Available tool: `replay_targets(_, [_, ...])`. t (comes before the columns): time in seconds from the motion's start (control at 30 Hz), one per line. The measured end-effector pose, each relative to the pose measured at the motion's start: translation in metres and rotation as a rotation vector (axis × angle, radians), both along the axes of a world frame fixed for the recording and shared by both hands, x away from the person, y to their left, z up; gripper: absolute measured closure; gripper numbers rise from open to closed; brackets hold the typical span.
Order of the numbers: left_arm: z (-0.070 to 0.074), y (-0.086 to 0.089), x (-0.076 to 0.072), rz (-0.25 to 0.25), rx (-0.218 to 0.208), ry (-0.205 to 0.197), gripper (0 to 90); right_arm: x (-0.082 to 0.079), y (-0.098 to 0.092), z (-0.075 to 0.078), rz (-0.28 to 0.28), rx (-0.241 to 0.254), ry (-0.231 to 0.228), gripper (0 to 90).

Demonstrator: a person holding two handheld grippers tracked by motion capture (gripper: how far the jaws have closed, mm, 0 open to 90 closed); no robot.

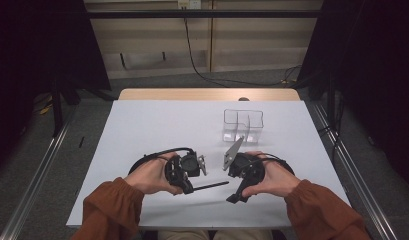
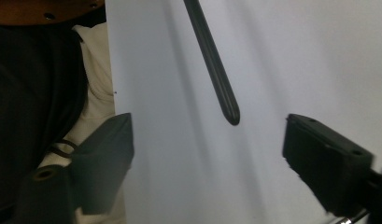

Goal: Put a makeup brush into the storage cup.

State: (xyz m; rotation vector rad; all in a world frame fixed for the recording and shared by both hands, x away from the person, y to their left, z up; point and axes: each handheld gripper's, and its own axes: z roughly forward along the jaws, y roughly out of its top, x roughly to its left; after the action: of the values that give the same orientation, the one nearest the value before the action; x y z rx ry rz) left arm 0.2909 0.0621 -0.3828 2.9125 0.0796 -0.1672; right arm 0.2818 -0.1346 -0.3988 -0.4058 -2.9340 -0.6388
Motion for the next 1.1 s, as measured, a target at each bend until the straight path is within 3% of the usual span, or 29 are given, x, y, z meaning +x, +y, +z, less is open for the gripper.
replay_targets(0.23, [-0.001,-0.002,-0.002,-0.008,0.005,0.003,84.2,0.005,0.007,-0.001,0.013,-0.034,0.003,29.4])
replay_targets(0.33, [-0.001,-0.002,-0.001,-0.009,-0.003,0.001,84.1,0.006,0.010,-0.002,0.034,-0.049,0.021,38.1])
replay_targets(0.8, [-0.005,-0.003,-0.002,-0.023,-0.008,-0.006,84.1,0.010,0.016,-0.001,0.069,-0.039,0.016,59.1])
replay_targets(1.1, [-0.011,-0.001,0.001,-0.023,-0.022,-0.017,84.1,0.009,0.021,-0.004,0.081,-0.029,0.019,66.7])
